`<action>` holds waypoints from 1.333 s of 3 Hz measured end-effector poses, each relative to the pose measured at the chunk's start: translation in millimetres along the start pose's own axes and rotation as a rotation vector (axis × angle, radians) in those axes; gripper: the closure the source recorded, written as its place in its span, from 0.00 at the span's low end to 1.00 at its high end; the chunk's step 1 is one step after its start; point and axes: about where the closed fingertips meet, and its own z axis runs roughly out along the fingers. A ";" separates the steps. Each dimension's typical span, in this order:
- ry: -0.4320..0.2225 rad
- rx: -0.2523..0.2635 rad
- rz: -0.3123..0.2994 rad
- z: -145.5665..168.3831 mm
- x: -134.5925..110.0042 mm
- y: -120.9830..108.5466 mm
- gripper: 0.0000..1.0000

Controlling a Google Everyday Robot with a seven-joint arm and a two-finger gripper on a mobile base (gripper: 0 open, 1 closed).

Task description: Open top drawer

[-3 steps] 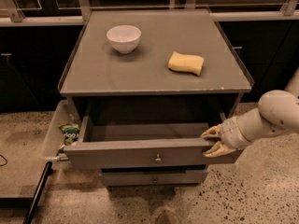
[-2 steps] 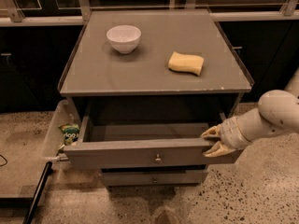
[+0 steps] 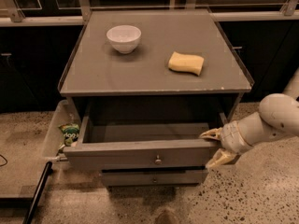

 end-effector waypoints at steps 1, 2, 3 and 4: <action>0.001 -0.026 0.001 -5.3 -0.6 29.6 0.13; 0.037 -0.033 -0.026 -26.9 -10.6 60.2 0.36; 0.072 -0.037 -0.048 -47.4 -18.9 86.5 0.60; 0.088 -0.036 -0.048 -60.6 -19.7 106.8 0.83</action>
Offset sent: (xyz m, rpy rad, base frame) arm -0.1061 -0.0221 0.0483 -0.1076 -0.0223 0.0457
